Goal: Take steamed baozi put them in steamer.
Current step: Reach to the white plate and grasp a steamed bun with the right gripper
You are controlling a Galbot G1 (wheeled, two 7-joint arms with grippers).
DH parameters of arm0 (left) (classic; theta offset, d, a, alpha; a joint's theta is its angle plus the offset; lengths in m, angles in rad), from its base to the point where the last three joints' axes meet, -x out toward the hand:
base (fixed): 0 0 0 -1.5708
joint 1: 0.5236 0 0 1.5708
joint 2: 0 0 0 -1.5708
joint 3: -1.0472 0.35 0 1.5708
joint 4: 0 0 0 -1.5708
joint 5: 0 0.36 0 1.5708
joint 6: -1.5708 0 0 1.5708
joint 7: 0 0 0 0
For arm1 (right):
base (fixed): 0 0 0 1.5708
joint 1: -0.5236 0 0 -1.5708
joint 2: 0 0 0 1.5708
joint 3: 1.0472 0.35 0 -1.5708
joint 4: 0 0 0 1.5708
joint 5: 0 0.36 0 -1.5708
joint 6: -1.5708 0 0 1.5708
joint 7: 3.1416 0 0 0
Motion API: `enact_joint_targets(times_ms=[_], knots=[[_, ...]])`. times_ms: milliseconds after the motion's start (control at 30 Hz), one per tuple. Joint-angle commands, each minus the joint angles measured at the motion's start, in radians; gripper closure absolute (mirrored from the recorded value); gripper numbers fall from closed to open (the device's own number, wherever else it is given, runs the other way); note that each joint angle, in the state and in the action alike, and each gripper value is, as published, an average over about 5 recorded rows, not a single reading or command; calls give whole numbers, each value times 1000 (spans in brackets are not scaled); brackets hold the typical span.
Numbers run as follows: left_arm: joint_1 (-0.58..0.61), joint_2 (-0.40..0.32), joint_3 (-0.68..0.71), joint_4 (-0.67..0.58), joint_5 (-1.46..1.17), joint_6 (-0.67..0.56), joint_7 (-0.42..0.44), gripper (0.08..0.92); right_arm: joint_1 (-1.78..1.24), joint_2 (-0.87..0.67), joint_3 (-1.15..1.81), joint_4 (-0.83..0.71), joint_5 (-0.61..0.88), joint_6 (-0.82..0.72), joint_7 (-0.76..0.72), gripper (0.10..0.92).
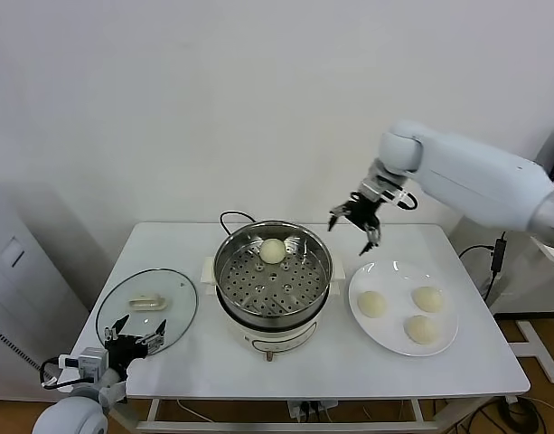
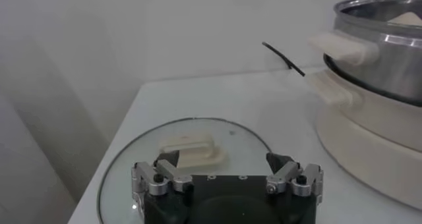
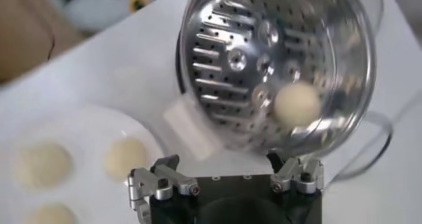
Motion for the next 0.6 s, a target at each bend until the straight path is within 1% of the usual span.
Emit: enact_joint_targets(times_ms=[33, 333, 600], knots=[[6, 0, -3, -12, -2, 1, 0, 177, -102, -150, -32, 46, 79, -284, 66, 203], [15, -7, -5, -19, 2, 7, -1, 177, -363, -121, 156, -36, -23, -298, 122, 203], [22, -10, -7, -25, 3, 8, 0, 177, -457, -61, 256, -142, -111, -284, 141, 203]])
